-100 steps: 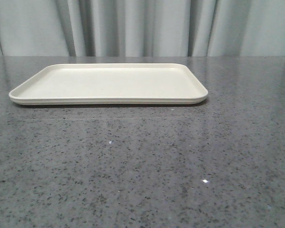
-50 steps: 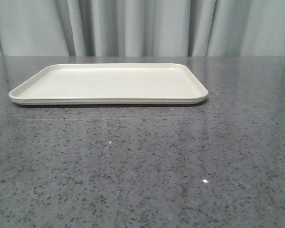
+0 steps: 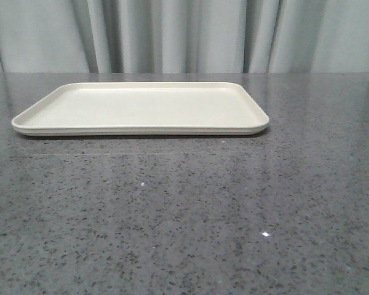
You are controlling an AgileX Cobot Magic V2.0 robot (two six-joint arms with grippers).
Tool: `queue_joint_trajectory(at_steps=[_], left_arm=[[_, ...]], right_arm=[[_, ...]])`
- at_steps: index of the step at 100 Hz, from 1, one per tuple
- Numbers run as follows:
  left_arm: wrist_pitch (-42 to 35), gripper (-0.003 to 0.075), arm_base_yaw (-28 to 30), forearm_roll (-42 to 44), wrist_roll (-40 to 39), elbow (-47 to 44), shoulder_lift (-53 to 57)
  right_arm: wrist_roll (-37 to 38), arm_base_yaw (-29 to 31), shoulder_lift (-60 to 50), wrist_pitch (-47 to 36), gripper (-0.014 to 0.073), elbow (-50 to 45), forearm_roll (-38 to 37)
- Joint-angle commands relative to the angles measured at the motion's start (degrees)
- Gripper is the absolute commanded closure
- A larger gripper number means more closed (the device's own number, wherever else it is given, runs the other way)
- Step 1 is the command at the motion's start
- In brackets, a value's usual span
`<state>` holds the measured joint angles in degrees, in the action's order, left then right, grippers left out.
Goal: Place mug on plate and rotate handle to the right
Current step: 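Lower the open left gripper into the mug and grip its rim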
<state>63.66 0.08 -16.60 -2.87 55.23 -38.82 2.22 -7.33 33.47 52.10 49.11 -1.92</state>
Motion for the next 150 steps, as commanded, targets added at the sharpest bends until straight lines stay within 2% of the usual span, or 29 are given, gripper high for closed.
queue_joint_trajectory(at_steps=[1,7,35,66,150], left_arm=[[-3.25,0.0191,-0.42,-1.28,-0.06,1.77,-0.42],[-3.95,0.0150,-0.42,-1.18,-0.06,1.77,-0.42],[-4.87,0.0156,-0.42,0.59,-0.06,1.77,-0.86],[2.56,0.0156,-0.42,7.16,-0.58,1.77,-7.26],[2.32,0.0158,-0.42,10.24,0.01,1.77,-21.46]], right_arm=[[-0.13,0.03,0.64,-3.44,0.0065,1.87,-0.39],[-0.13,0.03,0.64,-3.44,0.0065,1.87,-0.39],[-0.13,0.03,0.64,-3.44,0.0065,1.87,-0.39],[-0.13,0.03,0.64,-3.44,0.0065,1.87,-0.39],[-0.13,0.03,0.64,-3.39,0.0065,1.87,-0.39]])
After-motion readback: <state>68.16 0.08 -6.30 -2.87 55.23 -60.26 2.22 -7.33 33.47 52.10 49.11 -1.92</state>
